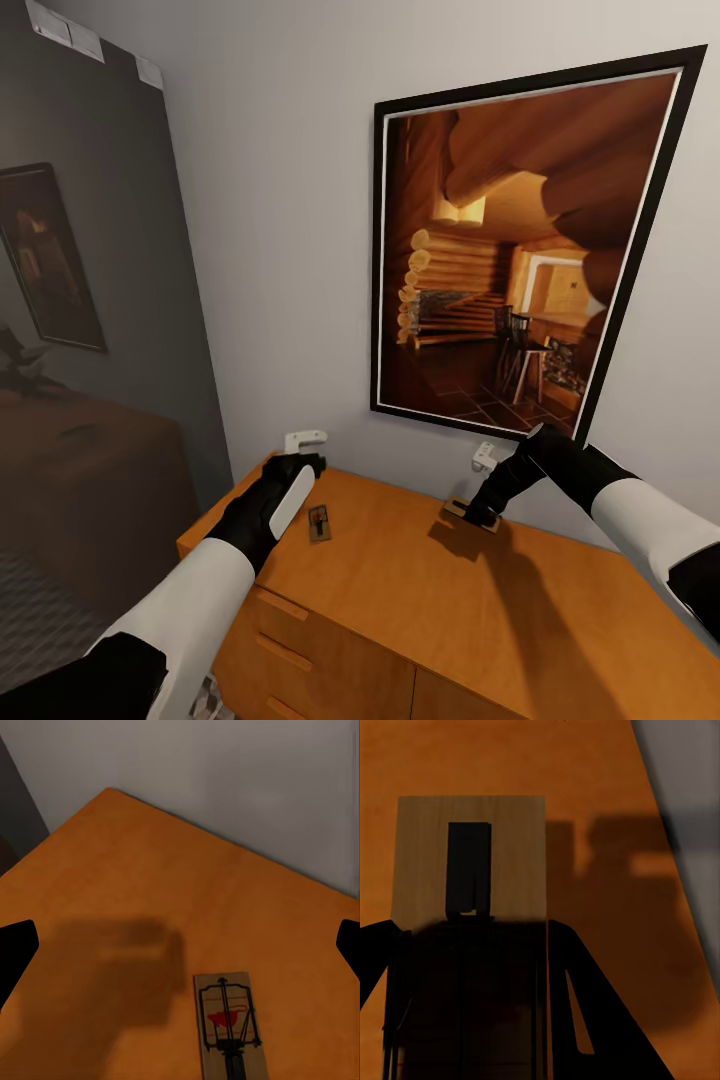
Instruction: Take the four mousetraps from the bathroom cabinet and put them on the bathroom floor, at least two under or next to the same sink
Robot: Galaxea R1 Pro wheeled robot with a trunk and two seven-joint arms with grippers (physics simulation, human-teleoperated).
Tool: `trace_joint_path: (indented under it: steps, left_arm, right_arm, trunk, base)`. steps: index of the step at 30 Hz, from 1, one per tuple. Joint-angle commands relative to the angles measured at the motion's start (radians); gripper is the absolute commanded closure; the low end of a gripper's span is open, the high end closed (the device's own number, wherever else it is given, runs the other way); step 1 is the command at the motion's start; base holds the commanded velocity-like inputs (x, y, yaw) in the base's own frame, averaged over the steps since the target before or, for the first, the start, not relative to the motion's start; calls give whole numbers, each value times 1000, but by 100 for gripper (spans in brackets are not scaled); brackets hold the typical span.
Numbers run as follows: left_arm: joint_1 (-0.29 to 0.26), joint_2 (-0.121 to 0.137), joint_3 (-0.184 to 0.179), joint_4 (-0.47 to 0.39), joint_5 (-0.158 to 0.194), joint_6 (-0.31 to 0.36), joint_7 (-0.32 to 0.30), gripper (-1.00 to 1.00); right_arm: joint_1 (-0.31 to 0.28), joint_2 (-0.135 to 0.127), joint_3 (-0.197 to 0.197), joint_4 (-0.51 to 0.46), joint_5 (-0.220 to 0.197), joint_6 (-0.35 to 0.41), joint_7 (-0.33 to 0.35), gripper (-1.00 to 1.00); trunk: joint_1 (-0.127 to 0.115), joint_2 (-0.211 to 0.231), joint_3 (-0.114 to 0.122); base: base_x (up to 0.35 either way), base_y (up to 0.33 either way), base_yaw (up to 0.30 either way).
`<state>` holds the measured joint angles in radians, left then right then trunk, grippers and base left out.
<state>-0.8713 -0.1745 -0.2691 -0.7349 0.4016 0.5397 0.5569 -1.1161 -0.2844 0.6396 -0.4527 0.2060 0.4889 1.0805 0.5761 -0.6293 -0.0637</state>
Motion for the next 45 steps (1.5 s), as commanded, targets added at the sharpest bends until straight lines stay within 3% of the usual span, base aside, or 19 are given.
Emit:
trace_joint_path:
  steps: [1,8,16,20,25,31,37,40,42,43,45]
  left_arm:
    - [-6,0,-4,-3,9,4,9,-100]
    - [-95,0,-5,82,10,39,-17,-100]
    - [-257,0,16,405,10,65,-27,-100]
    - [-292,0,56,479,11,68,-23,-100]
    - [-301,0,106,546,11,47,-23,-100]
    - [-301,0,120,636,13,-41,-2,-100]
    - [-301,0,123,653,20,-64,29,-100]
    - [-300,0,129,655,37,-69,40,-100]
    - [-299,0,134,658,65,-85,64,-100]
    - [-298,0,137,662,97,-119,84,-100]
    - [-297,0,138,668,112,-150,87,-100]
  right_arm:
    - [-1,-1,2,-3,1,11,3,100]
    - [-1,1,4,-7,3,11,2,100]
    - [-1,1,3,-7,2,11,1,100]
    - [-1,2,3,-8,2,12,1,100]
    - [-1,2,3,-8,2,13,1,100]
    - [-1,2,3,-8,2,13,0,100]
    - [-1,2,3,-8,3,13,-1,100]
    - [-1,2,3,-8,3,13,-1,100]
    - [-1,2,3,-8,3,13,-1,100]
    - [-1,2,3,-8,3,13,-1,100]
    - [-1,2,3,-8,3,13,-1,100]
  trunk:
    - [0,-2,-2]
    - [0,-2,-2]
    - [0,-2,-2]
    - [0,-2,-2]
    - [0,-2,-2]
    - [0,-2,-2]
    - [0,-2,-2]
    - [0,-2,-2]
    - [0,-2,-2]
    - [0,-2,-2]
    - [0,-2,-2]
  base:
    - [0,0,0]
    - [0,0,0]
    - [0,0,0]
    - [0,0,0]
    - [0,0,0]
    - [0,0,0]
    - [0,0,0]
    - [0,0,0]
    - [0,0,0]
    - [0,0,0]
    - [0,0,0]
